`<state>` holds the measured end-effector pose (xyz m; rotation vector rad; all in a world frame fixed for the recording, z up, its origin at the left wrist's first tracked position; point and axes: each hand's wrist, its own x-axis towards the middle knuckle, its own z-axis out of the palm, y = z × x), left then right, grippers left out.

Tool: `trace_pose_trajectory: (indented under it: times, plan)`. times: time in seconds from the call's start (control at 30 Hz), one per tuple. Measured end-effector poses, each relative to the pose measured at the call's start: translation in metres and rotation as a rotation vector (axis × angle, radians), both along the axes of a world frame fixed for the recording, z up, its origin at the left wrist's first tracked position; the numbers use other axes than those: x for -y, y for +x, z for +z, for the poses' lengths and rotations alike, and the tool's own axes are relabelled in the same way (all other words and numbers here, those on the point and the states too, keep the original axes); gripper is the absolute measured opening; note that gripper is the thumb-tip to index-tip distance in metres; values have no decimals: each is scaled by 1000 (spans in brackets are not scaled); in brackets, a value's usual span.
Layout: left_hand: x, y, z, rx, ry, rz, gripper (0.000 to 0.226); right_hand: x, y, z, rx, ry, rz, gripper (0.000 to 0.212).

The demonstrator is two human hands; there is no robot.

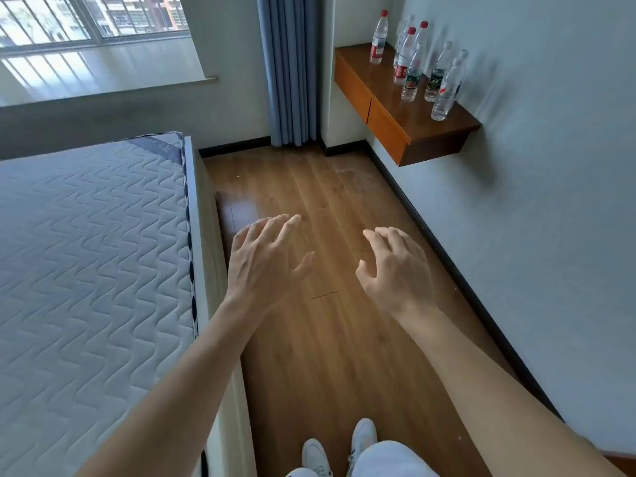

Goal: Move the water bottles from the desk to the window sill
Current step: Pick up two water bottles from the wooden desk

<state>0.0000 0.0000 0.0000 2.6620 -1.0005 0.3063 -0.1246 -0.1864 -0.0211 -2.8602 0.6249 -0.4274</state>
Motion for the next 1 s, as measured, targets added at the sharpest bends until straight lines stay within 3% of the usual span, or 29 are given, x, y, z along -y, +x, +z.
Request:
trace_pose_trajectory:
  times: [0.43,1.0]
  plan:
    - [53,72,-6,39,-8,-27,64,52,69,-11,13,-3,-8,49]
    - [234,229,-12,-11,55,25,63,245,234,-21,29,70,-22,48]
